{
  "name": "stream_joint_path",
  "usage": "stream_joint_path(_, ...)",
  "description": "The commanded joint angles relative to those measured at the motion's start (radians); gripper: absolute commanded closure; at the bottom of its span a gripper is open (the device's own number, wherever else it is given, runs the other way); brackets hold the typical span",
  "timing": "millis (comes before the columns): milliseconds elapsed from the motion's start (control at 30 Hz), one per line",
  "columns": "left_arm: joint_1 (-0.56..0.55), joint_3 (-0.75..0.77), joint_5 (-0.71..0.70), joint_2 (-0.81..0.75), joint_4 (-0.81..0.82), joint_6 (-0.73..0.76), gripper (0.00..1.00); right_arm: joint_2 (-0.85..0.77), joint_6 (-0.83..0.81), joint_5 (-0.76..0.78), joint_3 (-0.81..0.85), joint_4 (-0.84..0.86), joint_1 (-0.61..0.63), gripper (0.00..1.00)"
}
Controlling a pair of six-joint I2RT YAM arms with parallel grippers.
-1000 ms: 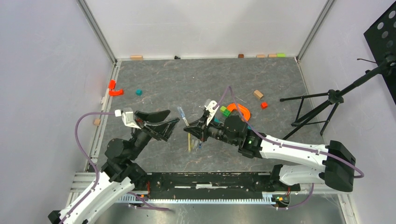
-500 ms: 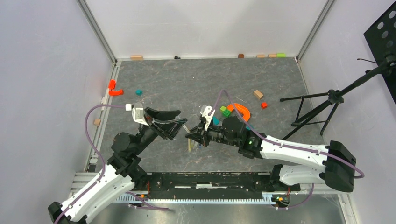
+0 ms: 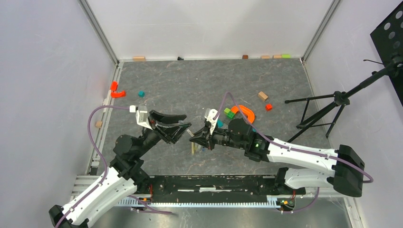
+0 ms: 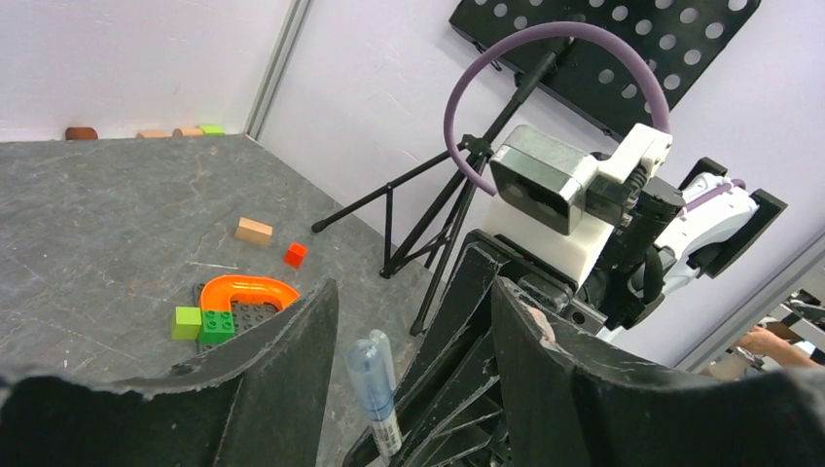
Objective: Insert the pens into the pen caps
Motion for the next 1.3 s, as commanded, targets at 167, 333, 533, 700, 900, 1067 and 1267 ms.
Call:
stream_joint_path(167, 0.0, 0.017, 0.008, 0.005, 0.007, 0.01, 0.45, -0.052, -0.02, -0.02, 0.021, 0.03, -0.002, 1.0)
stream_joint_path(333, -0.001, 0.016, 0.024, 0.018, 0.006, 0.016, 0.62, -0.06, -0.022, -0.021, 0.026, 0.03, -0.002, 1.0)
stream_joint_path(533, -0.001, -0.001, 0.061, 0.055, 0.067, -0.003, 0.98, -0.059, -0.013, -0.015, 0.034, 0.054, -0.002, 1.0)
stream_joint_path(700, 0.0, -0.016, 0.1, 0.074, 0.123, -0.021, 0.98, -0.066, -0.003, 0.039, 0.046, 0.073, -0.002, 1.0)
stream_joint_path(900, -0.001, 0.008, 0.055, 0.085, 0.059, -0.044, 0.98, -0.076, -0.019, 0.061, 0.079, 0.084, -0.006, 1.0)
stream_joint_path(1067, -0.001, 0.033, -0.062, 0.109, -0.03, -0.112, 0.98, -0.027, -0.125, 0.171, 0.157, 0.001, -0.006, 1.0)
stream_joint_path(1267, -0.002, 0.059, -0.164, 0.184, -0.052, -0.175, 0.98, 0.064, -0.208, 0.291, 0.266, -0.06, -0.006, 1.0)
